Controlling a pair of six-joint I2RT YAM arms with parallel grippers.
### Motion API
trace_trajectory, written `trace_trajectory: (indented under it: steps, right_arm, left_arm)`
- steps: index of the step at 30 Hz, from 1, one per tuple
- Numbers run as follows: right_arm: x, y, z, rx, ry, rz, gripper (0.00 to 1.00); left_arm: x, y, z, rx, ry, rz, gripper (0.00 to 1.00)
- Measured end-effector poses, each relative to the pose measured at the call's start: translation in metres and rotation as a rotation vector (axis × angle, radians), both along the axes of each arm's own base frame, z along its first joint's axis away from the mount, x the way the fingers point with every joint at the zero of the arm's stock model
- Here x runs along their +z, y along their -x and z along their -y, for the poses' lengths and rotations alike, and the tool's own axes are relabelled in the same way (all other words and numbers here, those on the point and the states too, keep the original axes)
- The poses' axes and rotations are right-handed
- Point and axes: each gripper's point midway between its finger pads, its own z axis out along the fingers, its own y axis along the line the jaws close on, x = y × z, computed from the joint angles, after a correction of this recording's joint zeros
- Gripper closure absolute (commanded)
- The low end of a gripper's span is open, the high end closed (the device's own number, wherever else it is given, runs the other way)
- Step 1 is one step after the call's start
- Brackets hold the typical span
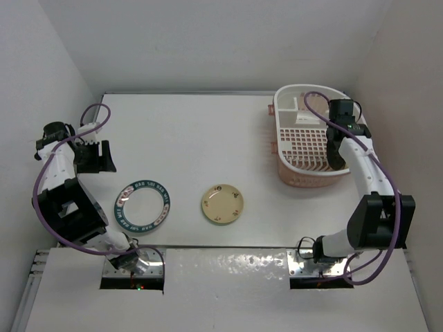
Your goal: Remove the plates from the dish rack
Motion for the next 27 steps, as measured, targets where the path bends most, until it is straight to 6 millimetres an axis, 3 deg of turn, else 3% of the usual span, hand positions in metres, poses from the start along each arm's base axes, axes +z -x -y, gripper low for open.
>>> trace_trajectory:
  steps: [13,19,23,25,27]
  right_arm:
    - [0.040,-0.008,-0.012,0.047,-0.045,0.141,1.00]
    - [0.041,-0.010,-0.013,0.048,-0.052,0.150,1.00]
    - [0.039,-0.013,-0.028,0.081,-0.142,0.156,1.00]
    - [0.051,-0.018,-0.040,0.097,-0.214,0.196,1.00]
    - [0.080,-0.027,-0.055,0.118,-0.280,0.296,1.00]
  left_arm:
    - [0.000,0.000,0.000,-0.001,0.000,0.001,0.36]
    - [0.000,0.000,0.000,-0.003,-0.001,0.001,0.36]
    - [0.000,0.000,0.000,-0.003,-0.002,0.001,0.35]
    - [0.000,0.000,0.000,-0.003,-0.002,0.001,0.36]
    - [0.000,0.000,0.000,-0.003,-0.002,0.002,0.36]
